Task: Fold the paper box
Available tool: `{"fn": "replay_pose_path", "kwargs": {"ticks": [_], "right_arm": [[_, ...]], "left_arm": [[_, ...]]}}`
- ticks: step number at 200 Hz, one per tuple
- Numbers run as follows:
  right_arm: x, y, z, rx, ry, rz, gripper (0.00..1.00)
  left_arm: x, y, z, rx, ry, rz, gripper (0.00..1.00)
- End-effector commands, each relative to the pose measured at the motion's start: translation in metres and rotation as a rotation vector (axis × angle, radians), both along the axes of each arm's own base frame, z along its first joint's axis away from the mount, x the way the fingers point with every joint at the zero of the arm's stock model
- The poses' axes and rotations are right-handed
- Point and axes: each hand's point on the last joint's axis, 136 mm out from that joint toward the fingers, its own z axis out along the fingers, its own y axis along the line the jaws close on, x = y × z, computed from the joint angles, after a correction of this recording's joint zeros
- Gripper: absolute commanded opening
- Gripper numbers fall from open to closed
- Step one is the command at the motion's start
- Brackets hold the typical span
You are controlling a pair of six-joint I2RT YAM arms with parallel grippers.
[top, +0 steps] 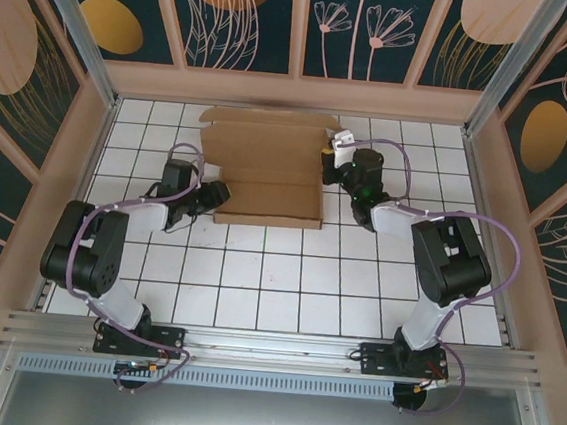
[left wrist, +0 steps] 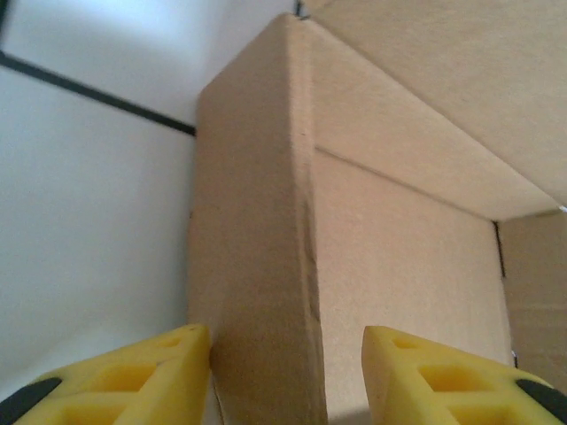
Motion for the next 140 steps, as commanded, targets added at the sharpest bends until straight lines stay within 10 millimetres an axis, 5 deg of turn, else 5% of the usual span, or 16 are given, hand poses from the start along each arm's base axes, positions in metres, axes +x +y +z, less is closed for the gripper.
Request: {"fn": "replay_pose_path", "kwargs": {"ticks": [1,65,105,140], "right_arm": [[-0.019,0.015,-0.029,0.047,0.113,-0.105,0.0],[-0.033,0.04,0.004,0.166,-0.021,-0.251,0.0],[-0.031,0.035,-0.02,0.069,-0.033,-0.247,0.0],[-0.05,0.032,-0.043,0.027,-0.036,-0.17,0.0]], "left_arm": [[-0.008,-0.029,0.022,-0.086,-0.066,-0.047,0.48],[-0.021,-0.058,0.015,-0.065,-0.088,-0.091,0.52],[-0.024,-0.058,0.034,-0.086,-0.148,-0.069,0.62],[-0.039,-0.059,0.037,-0.123,-0.132,-0.087,0.62]]}}
